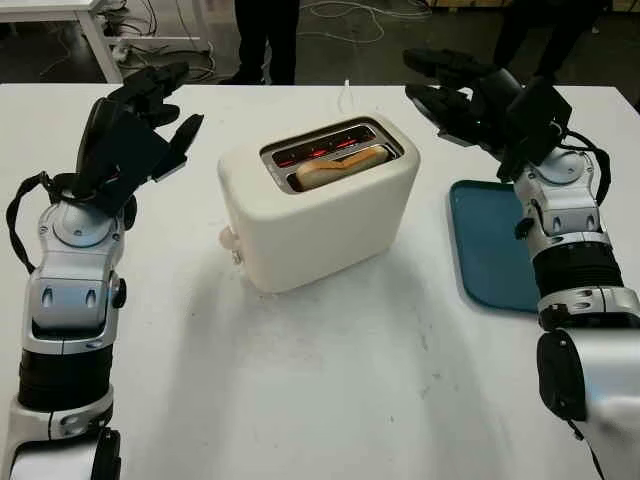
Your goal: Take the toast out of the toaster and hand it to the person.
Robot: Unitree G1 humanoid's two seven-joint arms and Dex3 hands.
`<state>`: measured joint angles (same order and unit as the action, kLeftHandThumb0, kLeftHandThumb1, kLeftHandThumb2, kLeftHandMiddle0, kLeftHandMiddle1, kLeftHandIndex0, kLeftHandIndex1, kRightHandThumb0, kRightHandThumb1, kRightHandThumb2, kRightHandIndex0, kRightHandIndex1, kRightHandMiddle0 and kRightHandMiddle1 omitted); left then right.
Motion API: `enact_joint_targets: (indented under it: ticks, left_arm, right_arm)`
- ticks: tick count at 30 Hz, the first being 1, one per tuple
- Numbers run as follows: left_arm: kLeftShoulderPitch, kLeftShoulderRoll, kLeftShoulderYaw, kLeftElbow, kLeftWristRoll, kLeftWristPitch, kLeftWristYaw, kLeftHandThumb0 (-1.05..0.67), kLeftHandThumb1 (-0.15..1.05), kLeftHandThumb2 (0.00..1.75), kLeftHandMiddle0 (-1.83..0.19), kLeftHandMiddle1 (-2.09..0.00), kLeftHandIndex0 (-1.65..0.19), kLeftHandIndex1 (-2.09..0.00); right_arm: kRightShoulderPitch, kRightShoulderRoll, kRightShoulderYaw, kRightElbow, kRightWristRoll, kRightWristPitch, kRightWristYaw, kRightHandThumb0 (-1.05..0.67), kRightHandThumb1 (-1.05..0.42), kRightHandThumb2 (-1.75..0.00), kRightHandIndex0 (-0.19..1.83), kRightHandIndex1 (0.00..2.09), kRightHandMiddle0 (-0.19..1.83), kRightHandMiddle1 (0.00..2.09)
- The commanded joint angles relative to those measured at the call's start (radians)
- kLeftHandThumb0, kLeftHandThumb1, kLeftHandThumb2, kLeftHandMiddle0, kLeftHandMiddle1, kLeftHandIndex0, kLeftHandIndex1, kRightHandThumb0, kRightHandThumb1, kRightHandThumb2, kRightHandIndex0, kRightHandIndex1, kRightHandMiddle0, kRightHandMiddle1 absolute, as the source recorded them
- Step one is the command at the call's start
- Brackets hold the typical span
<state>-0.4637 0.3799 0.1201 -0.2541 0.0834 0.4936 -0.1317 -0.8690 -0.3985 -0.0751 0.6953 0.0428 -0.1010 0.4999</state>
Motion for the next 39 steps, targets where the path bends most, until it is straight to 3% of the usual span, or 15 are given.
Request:
enact_joint_targets:
  ticks: [1,39]
  left_arm:
    - [0.008,-0.001,0.009,-0.002,-0.003,-0.009,0.003,-0.47,0.92,0.46,0.0,-0.85,-0.34,-0.11]
    - [0.007,-0.005,0.012,-0.01,-0.002,-0.01,0.003,-0.45,0.92,0.47,0.0,-0.86,-0.34,-0.13]
  right_arm:
    - [0.015,0.001,0.0,-0.027,0.006,0.021,-0.008,-0.61,-0.92,-0.4,0.38,0.01,0.39,0.0]
    - [0.022,0.003,-0.001,-0.044,0.012,0.028,0.0,-0.62,-0.92,-0.38,0.39,0.01,0.41,0.0]
